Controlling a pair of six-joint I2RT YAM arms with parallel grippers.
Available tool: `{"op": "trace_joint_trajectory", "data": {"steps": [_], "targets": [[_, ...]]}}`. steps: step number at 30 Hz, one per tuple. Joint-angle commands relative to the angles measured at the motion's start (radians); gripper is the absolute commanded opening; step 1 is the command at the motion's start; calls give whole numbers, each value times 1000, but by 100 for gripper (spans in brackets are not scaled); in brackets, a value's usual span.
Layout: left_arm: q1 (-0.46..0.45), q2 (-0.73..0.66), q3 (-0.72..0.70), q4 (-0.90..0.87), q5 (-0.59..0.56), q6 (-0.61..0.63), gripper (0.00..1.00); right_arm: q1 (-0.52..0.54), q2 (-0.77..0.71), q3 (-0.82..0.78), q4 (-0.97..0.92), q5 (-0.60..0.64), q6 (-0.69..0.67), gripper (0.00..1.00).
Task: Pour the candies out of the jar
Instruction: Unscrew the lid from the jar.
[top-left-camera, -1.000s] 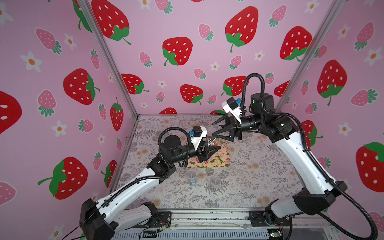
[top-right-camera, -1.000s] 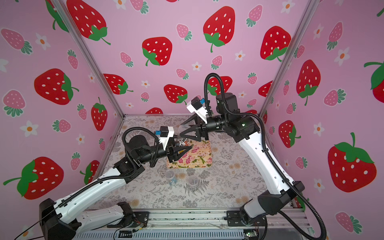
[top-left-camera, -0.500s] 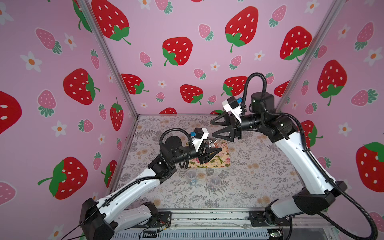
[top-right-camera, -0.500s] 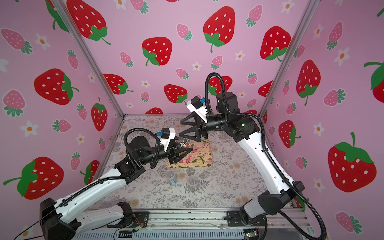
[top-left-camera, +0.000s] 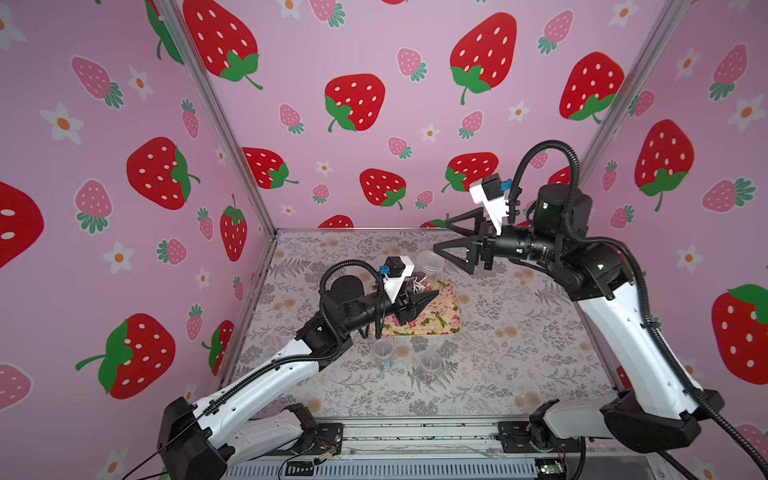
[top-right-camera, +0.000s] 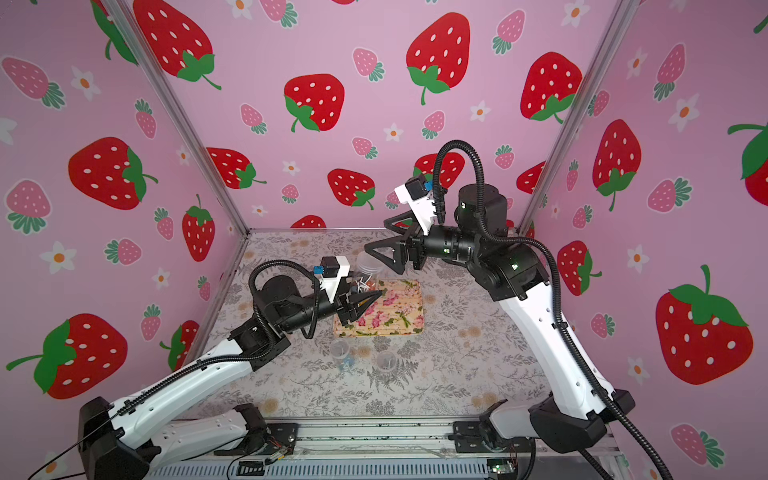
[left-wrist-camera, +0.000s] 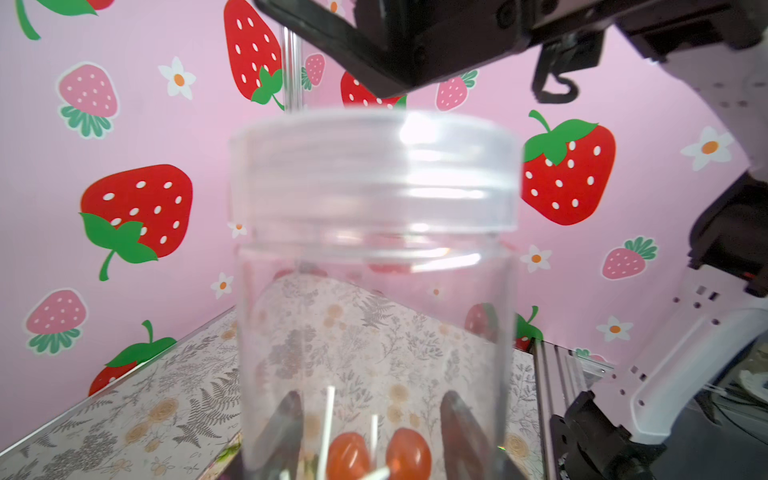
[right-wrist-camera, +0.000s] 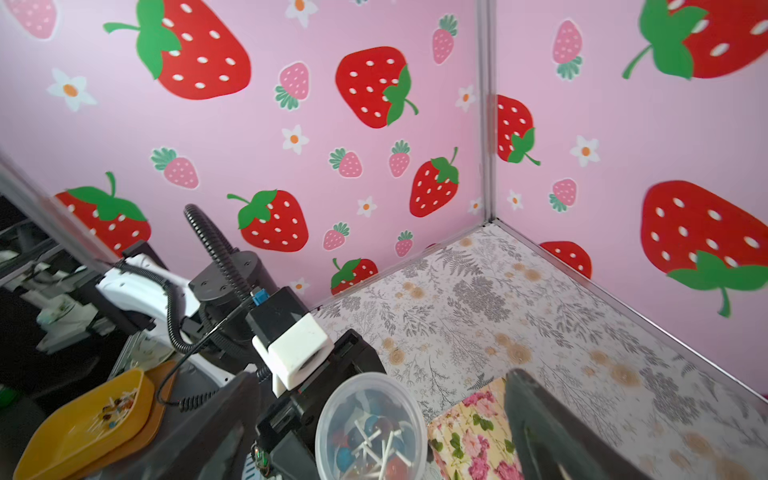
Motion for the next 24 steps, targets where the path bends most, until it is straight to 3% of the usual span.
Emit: {"op": "trace_joint_trajectory", "data": {"steps": [1, 5, 24], "targets": [[-2, 9, -11, 80, -94, 54, 46, 22, -14, -44, -63, 212, 138, 94], [0, 22, -9, 80, -103, 68, 46, 45, -34, -107, -29, 251, 179, 94], [2, 35, -10, 71, -92, 55, 46, 126, 44, -74, -60, 256, 144, 91]]}}
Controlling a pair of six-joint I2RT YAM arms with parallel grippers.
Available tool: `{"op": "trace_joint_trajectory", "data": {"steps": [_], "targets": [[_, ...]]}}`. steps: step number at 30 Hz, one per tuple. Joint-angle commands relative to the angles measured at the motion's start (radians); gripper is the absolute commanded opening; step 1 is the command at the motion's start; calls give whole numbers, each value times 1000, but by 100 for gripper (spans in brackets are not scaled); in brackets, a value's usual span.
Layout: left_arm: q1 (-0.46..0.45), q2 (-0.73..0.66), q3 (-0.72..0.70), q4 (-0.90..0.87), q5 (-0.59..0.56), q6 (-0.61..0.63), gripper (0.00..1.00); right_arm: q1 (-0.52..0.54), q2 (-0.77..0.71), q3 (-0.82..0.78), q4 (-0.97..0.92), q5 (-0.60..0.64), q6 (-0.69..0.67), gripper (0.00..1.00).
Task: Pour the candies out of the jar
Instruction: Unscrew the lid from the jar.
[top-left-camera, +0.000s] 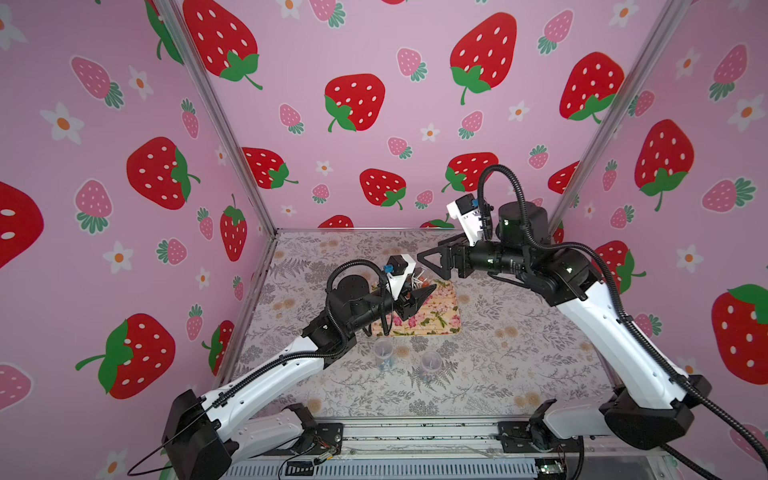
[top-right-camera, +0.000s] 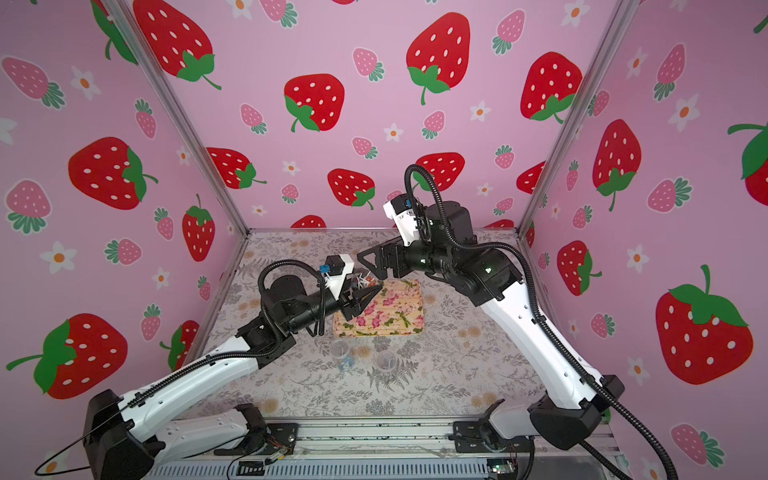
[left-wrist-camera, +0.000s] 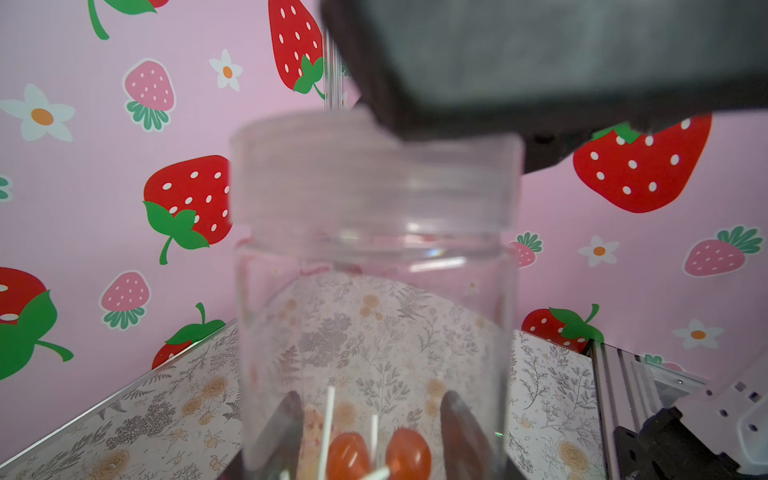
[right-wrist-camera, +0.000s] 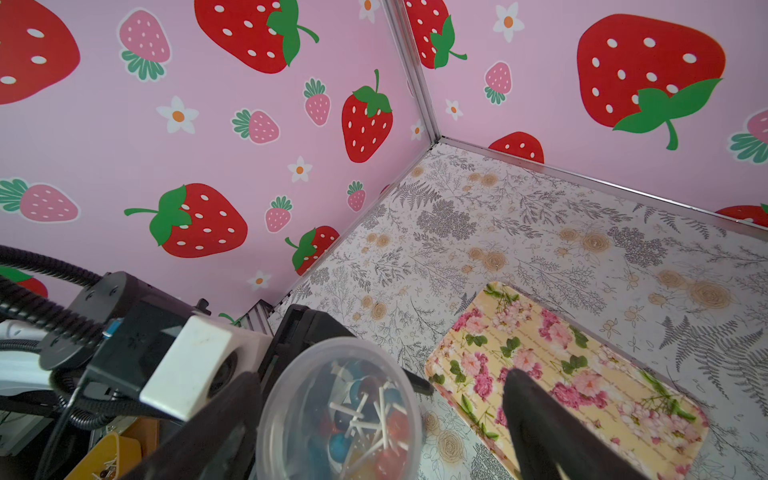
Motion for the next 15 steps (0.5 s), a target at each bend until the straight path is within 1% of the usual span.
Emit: {"op": "trace_joint_trajectory", "data": {"steps": [1, 4, 11, 13, 15], "targets": [[1, -5, 2, 53, 1, 13, 46, 11, 11, 23, 0, -6, -4, 90], [0, -8, 0, 48, 1, 14, 46, 14, 18, 29, 0, -19, -15, 86], [0, -17, -1, 40, 3, 12, 46, 16, 22, 29, 7, -18, -34, 63], [1, -24, -4, 42, 2, 4, 46, 16, 19, 32, 5, -17, -55, 56], [2, -31, -5, 43, 7, -5, 46, 14, 19, 47, -7, -30, -103, 53]]}}
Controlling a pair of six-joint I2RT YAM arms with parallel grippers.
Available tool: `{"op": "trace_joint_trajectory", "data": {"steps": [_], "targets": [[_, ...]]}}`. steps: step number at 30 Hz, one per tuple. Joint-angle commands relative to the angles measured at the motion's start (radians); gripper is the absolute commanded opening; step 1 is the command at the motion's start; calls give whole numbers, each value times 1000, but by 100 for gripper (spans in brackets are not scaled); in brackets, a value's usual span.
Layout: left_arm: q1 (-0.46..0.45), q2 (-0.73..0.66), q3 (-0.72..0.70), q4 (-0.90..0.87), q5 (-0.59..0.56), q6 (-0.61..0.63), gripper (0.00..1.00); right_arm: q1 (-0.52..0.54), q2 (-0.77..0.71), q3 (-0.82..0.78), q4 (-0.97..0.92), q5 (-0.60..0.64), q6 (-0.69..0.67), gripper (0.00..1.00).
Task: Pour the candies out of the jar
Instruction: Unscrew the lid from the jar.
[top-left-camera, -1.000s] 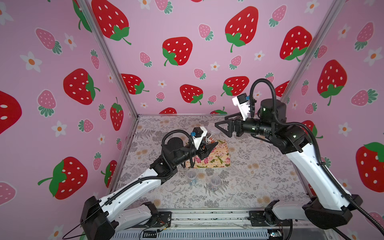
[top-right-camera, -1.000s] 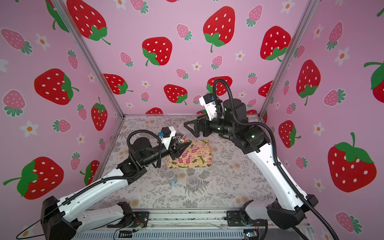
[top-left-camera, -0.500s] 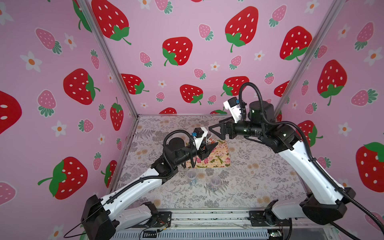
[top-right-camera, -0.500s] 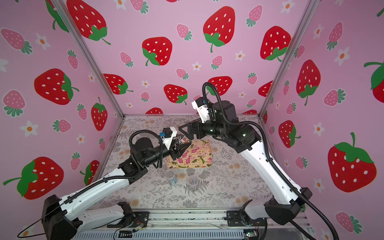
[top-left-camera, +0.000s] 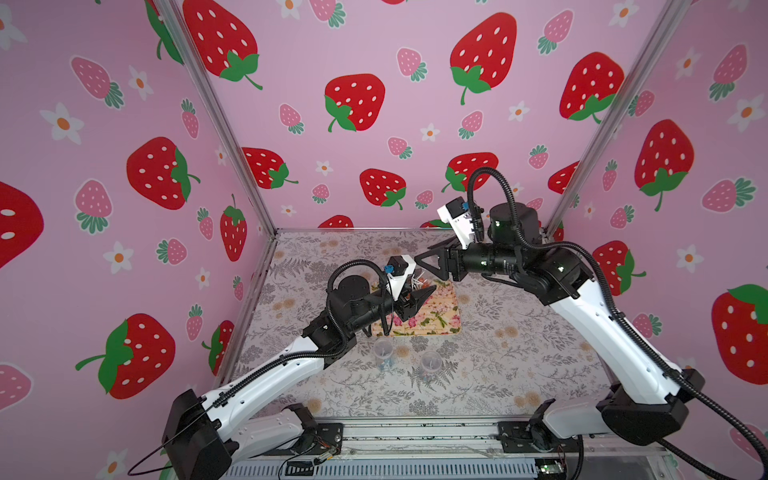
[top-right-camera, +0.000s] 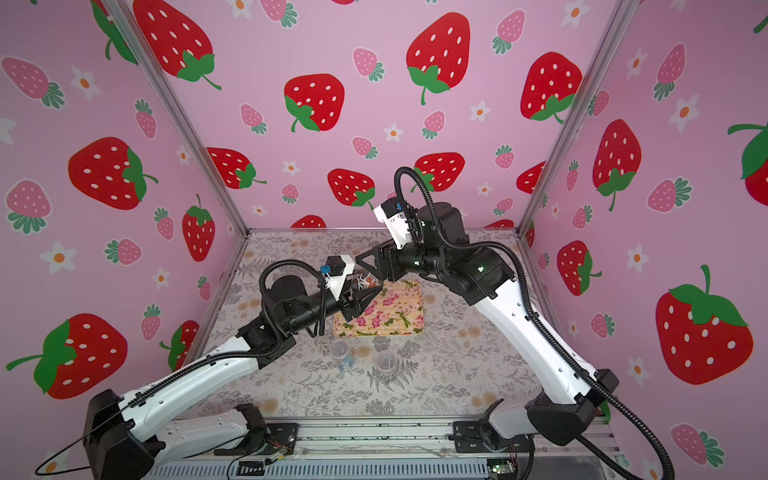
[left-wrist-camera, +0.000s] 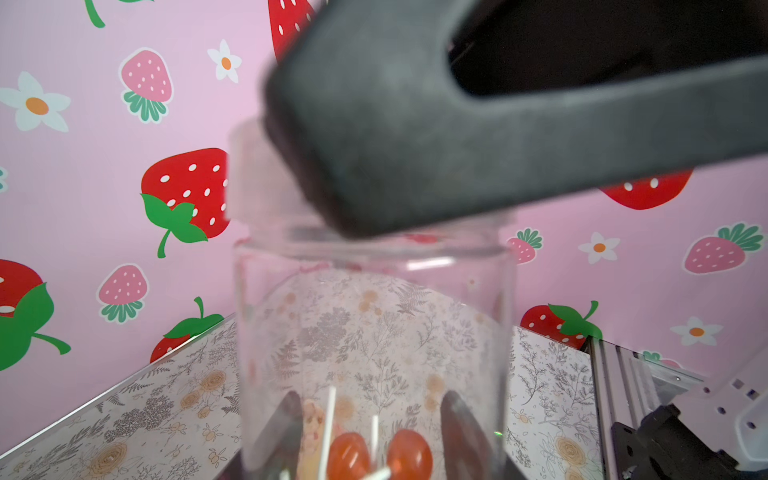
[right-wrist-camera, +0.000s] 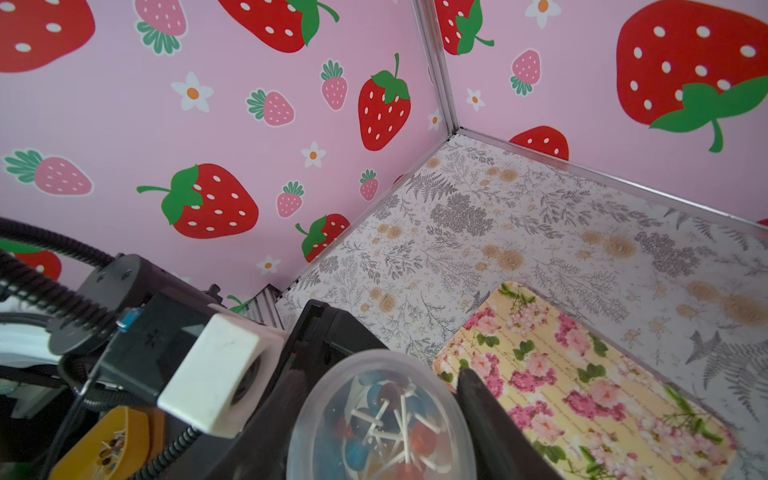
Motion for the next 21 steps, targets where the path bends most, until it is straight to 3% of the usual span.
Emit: {"op": "trace_joint_trajectory", "data": {"steps": [1, 5, 13, 21], "targets": [[3, -34, -1, 50, 16, -4, 46, -5, 0, 51, -17, -21, -85, 53], [3, -50, 24, 16, 103, -22, 46, -58, 23, 104, -30, -171, -193, 47], [6, -76, 65, -29, 306, -91, 47, -186, 31, 115, 127, -594, -320, 46], [7, -70, 73, 9, 353, -138, 47, -196, 71, 163, 146, -734, -354, 47]]}}
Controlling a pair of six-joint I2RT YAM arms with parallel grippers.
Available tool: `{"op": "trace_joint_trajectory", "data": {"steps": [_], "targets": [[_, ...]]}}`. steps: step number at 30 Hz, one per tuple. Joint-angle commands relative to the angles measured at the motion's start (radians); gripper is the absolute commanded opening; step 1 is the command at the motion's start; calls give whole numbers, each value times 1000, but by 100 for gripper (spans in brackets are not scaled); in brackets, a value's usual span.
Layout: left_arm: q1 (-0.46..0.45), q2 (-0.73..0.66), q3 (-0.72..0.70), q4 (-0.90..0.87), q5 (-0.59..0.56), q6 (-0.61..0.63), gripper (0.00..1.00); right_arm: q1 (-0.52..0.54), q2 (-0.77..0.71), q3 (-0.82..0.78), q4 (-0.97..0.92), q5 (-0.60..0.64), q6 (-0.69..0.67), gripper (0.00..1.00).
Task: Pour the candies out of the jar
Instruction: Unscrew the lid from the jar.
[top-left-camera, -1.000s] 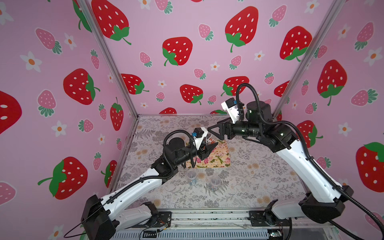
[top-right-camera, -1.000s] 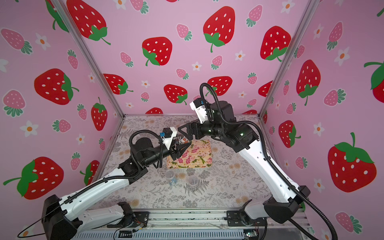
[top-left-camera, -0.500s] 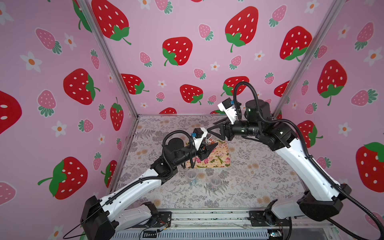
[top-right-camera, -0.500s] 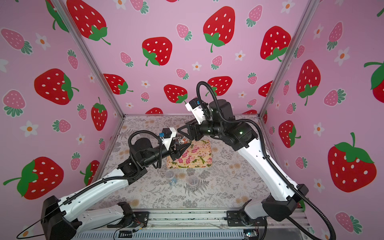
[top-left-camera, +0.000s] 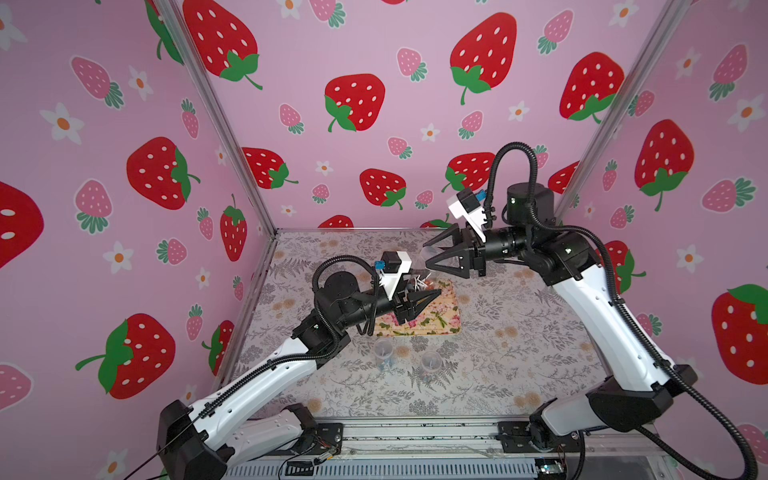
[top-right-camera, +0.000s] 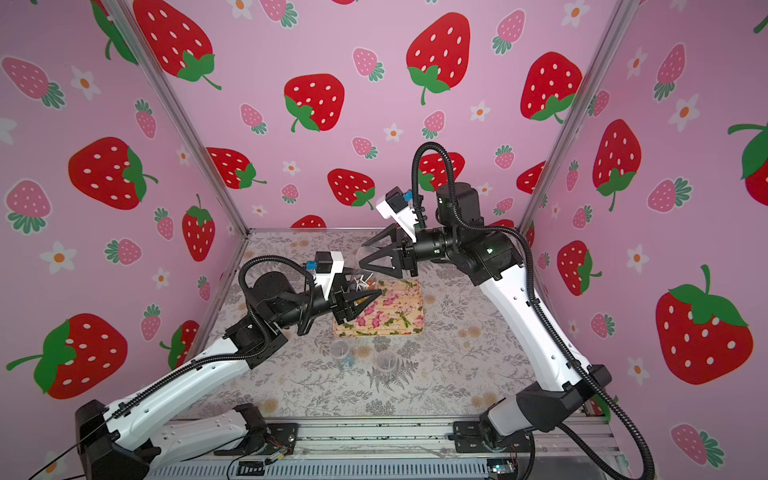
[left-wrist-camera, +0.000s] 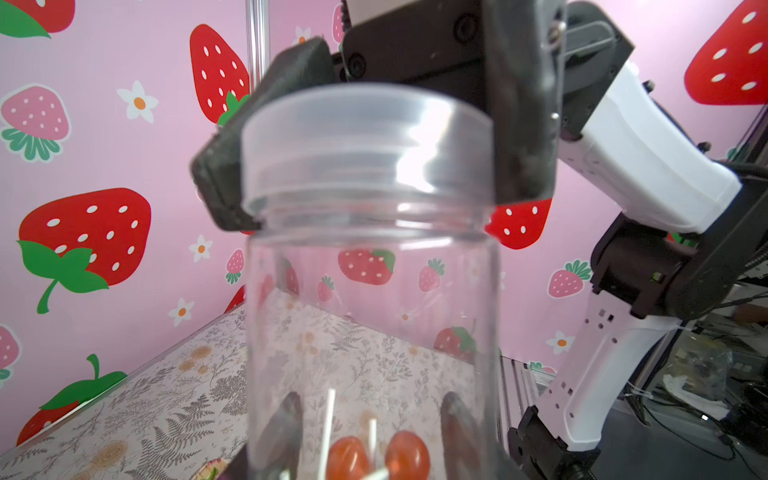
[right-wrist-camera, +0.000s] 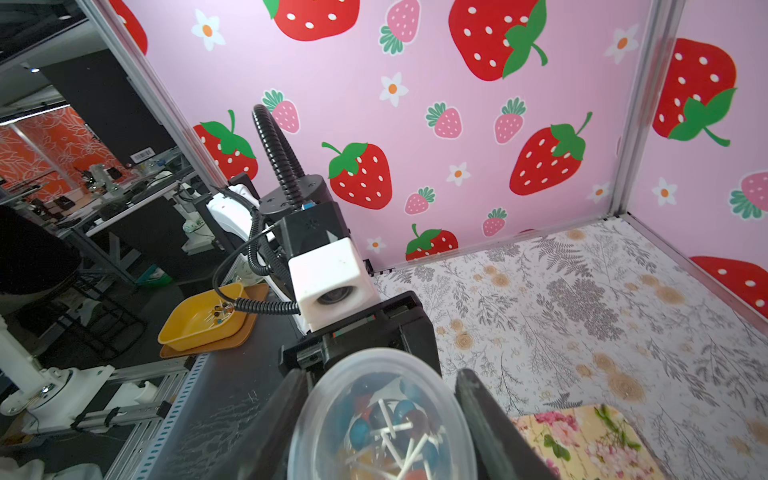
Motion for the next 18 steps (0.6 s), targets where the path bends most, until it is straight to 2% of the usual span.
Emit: {"op": "trace_joint_trajectory", "data": {"steps": [1, 6, 10, 18], "targets": [[-4, -22, 16, 1, 115, -13, 47, -35, -5, 36, 123, -61, -60, 46], [-3, -11, 14, 7, 108, -14, 47, -21, -15, 16, 73, -17, -111, 50], [-5, -18, -1, 19, 54, -9, 47, -11, -19, 16, 31, 17, -135, 51], [-4, -11, -4, 30, 25, -3, 47, -6, -20, 12, 22, 23, -140, 64]]}}
